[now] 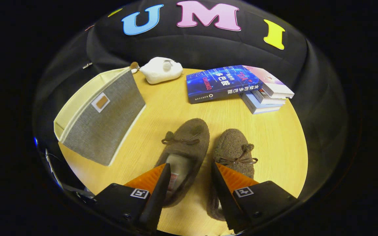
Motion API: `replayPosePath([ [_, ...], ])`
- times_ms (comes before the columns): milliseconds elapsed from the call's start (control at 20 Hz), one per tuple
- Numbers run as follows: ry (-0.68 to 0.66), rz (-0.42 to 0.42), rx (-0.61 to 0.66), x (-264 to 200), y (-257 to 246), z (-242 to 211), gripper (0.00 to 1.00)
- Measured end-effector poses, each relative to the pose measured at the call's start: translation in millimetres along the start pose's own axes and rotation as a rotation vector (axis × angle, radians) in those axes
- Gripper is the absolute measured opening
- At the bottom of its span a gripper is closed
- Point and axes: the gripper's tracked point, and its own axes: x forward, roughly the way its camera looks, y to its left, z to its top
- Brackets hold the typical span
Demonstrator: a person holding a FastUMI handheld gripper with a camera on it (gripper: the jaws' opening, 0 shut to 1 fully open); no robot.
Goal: Open the storage box then place both shoes into the box .Put the left shoe in first, then the right shoe, with the right side of both shoes facing outward in a uniform manner.
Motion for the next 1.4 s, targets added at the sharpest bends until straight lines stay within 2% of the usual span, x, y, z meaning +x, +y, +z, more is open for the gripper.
replayPosePath([
  [100, 0.015, -0.021, -0.009, 15, -2, -1, 0.76],
  [250, 0.011, -0.045, -0.016, 34, 0, 3, 0.64],
  [450, 0.029, -0.114, -0.005, 55, -12, 2, 0.58],
  [650, 0.044, -0.161, 0.039, 61, -22, 1, 0.34],
  [700, 0.051, -0.166, 0.039, 62, -23, -2, 0.16],
  [750, 0.051, -0.159, 0.041, 62, -22, 0, 0.11],
  [900, 0.056, -0.116, 0.089, 57, -17, 1, 0.05],
  [1100, -0.009, -0.085, 0.134, 35, -8, 22, 0.05],
  [1400, -0.14, -0.063, 0.138, -27, 10, 84, 0.05],
])
